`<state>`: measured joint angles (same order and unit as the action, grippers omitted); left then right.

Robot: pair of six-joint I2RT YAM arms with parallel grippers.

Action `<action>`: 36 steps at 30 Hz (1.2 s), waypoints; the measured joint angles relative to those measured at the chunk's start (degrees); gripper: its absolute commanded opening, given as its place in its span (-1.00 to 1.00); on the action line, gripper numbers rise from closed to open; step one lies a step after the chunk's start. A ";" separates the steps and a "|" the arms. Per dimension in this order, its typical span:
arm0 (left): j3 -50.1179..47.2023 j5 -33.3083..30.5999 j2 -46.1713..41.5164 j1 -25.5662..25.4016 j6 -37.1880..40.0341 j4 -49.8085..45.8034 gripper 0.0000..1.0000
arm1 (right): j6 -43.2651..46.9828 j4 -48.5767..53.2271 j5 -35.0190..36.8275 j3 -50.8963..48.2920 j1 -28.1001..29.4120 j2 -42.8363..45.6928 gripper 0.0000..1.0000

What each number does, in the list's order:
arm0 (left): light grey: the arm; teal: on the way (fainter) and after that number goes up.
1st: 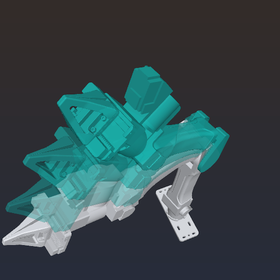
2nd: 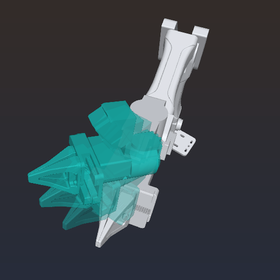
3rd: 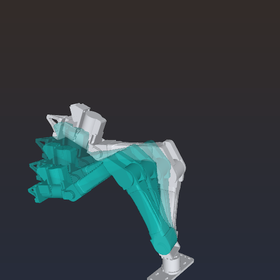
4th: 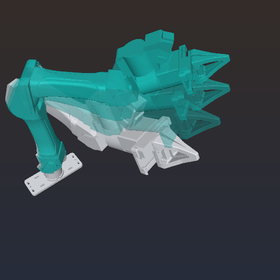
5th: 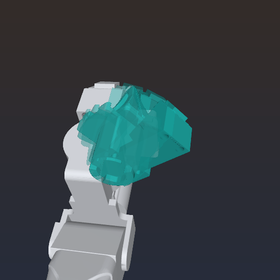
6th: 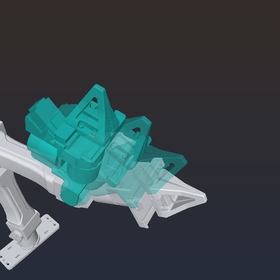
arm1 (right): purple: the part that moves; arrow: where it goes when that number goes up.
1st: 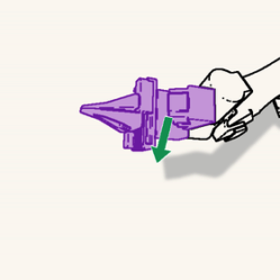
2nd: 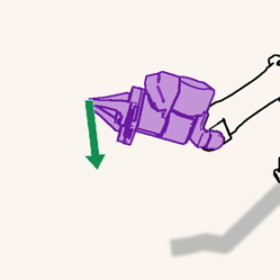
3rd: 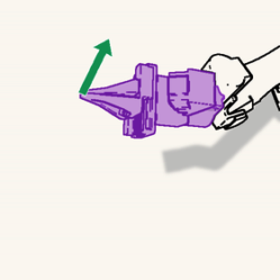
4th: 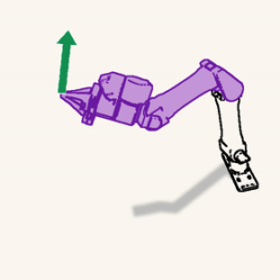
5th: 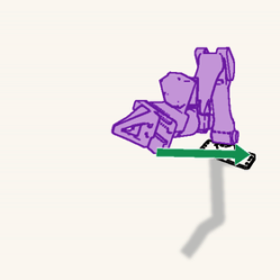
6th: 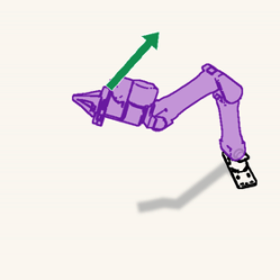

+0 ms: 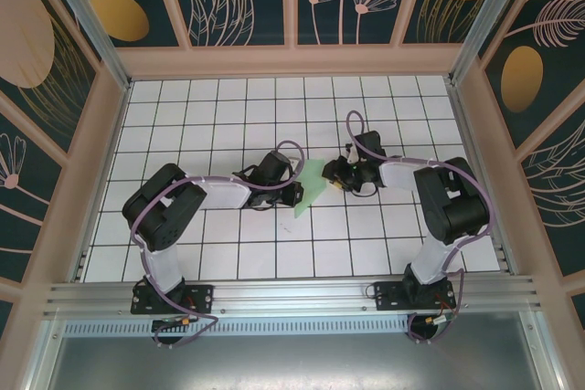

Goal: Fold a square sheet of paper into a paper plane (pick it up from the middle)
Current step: Third fold the triangle at the center of the table, then fourth fold the wing at the center of the table.

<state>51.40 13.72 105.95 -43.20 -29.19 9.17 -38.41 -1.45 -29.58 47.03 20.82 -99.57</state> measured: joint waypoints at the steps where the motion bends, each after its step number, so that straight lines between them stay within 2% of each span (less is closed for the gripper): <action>1: -0.02 -0.09 0.00 0.00 0.04 0.00 -0.79 | 0.17 0.00 -0.17 0.20 -0.07 -0.02 -0.22; 6: -0.15 0.17 -0.02 0.00 0.46 0.22 -0.80 | 0.20 -0.11 -1.57 1.62 -0.11 -1.22 -0.21; 9: -0.68 0.79 -0.15 0.02 0.46 0.90 -0.70 | 0.22 -0.11 -1.88 2.23 -0.11 -2.38 -0.21; 18: -3.06 -0.20 -4.07 0.00 0.37 2.45 -0.69 | 0.42 -0.20 -2.82 2.78 0.02 -3.39 -0.20; 24: -3.30 -2.67 -4.44 0.00 -0.04 3.28 -0.82 | 0.46 -0.15 -3.50 2.82 0.33 -3.48 -0.21; 36: -3.02 -3.21 -1.40 0.04 -0.02 3.32 -0.86 | 0.61 0.44 -3.50 3.76 1.03 -3.45 -0.24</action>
<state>48.38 10.50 104.55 -43.16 -29.21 12.49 -37.80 -1.02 -33.08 50.78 21.85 -103.02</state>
